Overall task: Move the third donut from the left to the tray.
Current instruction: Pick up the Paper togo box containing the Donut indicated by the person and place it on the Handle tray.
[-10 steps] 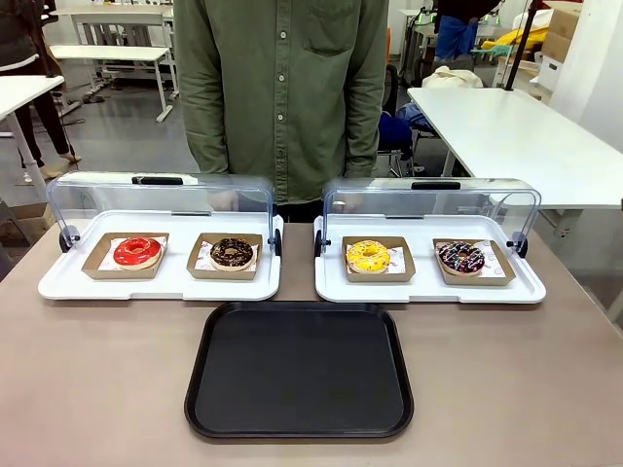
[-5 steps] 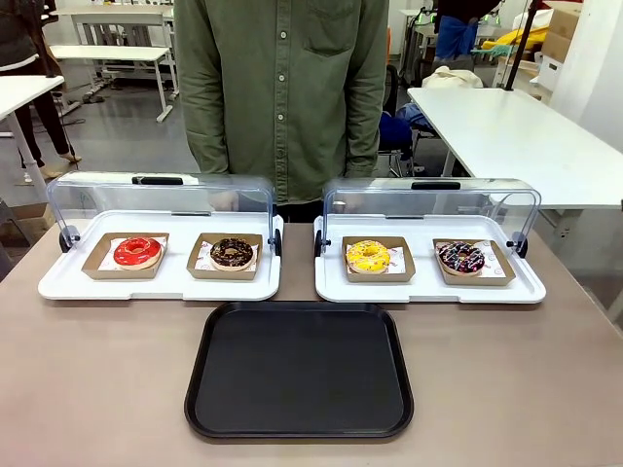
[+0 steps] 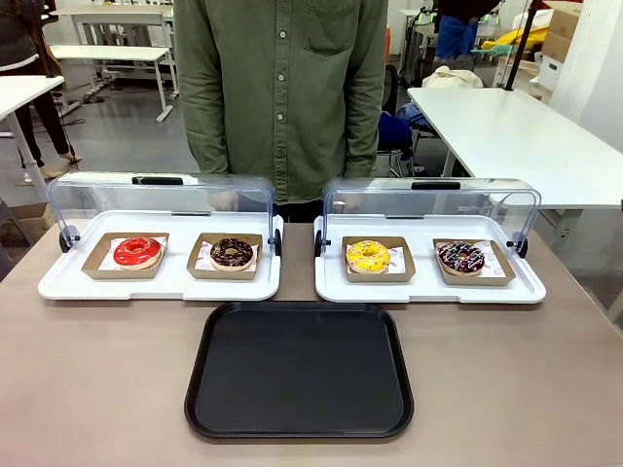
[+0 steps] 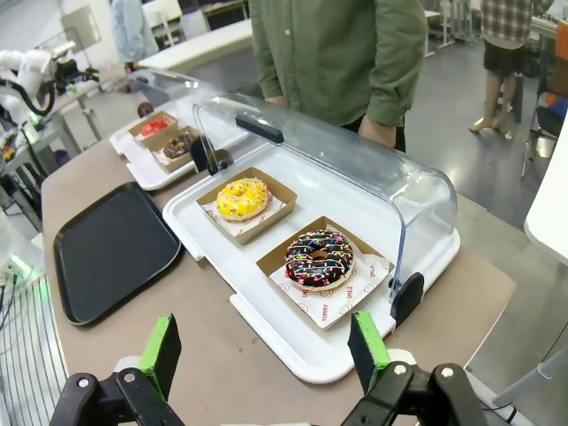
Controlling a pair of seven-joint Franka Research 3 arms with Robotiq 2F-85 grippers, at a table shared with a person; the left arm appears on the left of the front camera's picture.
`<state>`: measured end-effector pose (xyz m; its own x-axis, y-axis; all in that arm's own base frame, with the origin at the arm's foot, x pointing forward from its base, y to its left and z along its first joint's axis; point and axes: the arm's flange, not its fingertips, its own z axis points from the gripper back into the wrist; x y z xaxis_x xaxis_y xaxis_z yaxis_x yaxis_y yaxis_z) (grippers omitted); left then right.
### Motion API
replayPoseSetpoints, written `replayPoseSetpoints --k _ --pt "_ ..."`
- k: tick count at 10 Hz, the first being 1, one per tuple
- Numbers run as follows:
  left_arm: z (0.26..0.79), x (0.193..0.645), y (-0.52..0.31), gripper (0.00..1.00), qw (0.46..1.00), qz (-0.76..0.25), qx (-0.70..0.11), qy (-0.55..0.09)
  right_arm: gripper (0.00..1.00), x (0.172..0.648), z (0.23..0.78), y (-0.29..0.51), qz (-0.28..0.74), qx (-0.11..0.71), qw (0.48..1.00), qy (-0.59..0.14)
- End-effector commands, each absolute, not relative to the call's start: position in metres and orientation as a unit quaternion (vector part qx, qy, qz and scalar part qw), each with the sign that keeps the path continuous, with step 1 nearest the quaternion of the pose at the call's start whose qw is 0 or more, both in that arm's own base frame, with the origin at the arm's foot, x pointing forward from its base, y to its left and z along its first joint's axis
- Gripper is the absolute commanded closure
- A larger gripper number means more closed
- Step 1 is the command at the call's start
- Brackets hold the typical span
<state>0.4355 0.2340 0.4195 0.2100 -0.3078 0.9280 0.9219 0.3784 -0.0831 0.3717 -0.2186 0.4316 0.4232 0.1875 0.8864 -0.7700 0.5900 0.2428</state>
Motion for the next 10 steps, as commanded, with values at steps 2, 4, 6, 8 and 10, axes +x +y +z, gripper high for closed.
replayPoseSetpoints --k 2,4,6,8,10 --pt "0.4187 0.4349 0.2353 0.00 0.697 -0.444 -0.337 -0.451 0.00 0.3718 0.4323 -0.2185 0.309 0.332 0.775 -0.441" --pt "0.4187 0.4349 0.2353 0.00 0.697 -0.444 -0.337 -0.451 0.00 0.3718 0.4323 -0.2185 0.309 0.332 0.775 -0.441" --pt "0.4187 0.4349 0.2353 0.00 0.697 -0.444 -0.337 -0.451 0.00 0.3718 0.4323 -0.2185 0.309 0.332 0.775 -0.441" --pt "0.4187 0.4349 0.2353 0.00 0.697 -0.444 -0.337 -0.451 0.00 0.3718 0.4323 -0.2185 0.309 0.332 0.775 -0.441" --pt "0.4187 0.4349 0.2353 0.00 0.697 -0.444 -0.337 -0.451 0.00 0.3718 0.4323 -0.2185 0.309 0.332 0.775 -0.441"
